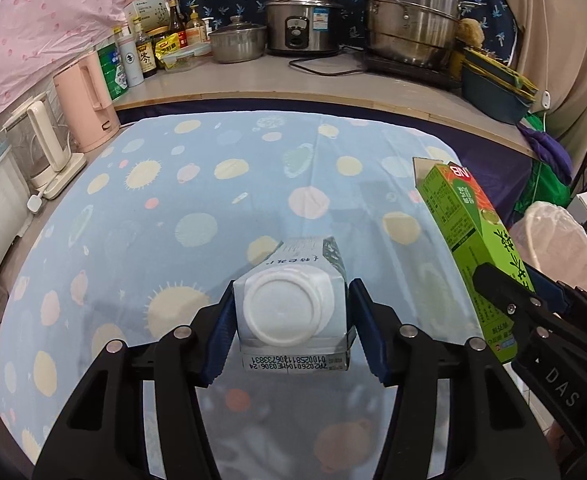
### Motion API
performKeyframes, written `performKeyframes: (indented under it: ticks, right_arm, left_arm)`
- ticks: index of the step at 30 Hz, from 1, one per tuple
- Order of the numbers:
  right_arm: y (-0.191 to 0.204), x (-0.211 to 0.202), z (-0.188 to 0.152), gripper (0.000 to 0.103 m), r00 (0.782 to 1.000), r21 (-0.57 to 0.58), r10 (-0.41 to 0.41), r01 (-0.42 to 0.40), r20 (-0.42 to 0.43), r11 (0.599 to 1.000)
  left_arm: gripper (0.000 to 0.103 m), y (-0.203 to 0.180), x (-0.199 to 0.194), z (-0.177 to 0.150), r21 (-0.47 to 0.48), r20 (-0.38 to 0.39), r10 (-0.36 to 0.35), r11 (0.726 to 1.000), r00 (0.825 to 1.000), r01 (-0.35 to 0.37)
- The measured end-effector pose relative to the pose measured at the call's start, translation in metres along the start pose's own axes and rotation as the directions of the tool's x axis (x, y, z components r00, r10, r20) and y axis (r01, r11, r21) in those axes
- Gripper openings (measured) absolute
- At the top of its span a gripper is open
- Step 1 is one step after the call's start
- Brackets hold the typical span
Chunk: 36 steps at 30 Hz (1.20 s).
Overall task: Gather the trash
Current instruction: 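Carry the carton and green box over the bin and open both tools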
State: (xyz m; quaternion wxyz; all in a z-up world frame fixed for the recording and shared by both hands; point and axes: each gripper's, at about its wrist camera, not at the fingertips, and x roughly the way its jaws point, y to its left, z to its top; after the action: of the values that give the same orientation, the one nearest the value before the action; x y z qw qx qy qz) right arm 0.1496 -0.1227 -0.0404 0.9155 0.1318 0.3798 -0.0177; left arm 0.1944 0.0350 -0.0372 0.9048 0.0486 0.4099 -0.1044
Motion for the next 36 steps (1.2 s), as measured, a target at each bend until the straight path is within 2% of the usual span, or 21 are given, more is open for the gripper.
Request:
performKeyframes:
  ticks: [11, 21, 30, 36]
  right_arm:
    - [-0.045, -0.049, -0.016, 0.038, 0.998, 0.082, -0.024, 0.019, 0.056, 0.996]
    - [-0.104, -0.088, -0.024, 0.038, 0.992, 0.188, -0.09, 0.073, 0.087, 0.979]
    - [-0.163, -0.114, -0.034, 0.038, 0.979, 0.291, -0.178, 0.144, 0.095, 0.946]
    - [-0.197, -0.118, -0.041, 0.038, 0.975, 0.343, -0.213, 0.18, 0.06, 0.922]
  left_arm:
    - [0.052, -0.05, -0.04, -0.001, 0.049, 0.031, -0.046, 0.998, 0.998, 0.045]
    - [0.051, -0.105, -0.069, 0.013, 0.109, 0.071, -0.109, 0.989, 0.992, 0.101]
    - [0.051, -0.17, -0.082, 0.032, 0.165, 0.104, -0.195, 0.971, 0.975, 0.176]
    - [0.051, -0.211, -0.084, 0.042, 0.197, 0.106, -0.263, 0.951, 0.959, 0.239]
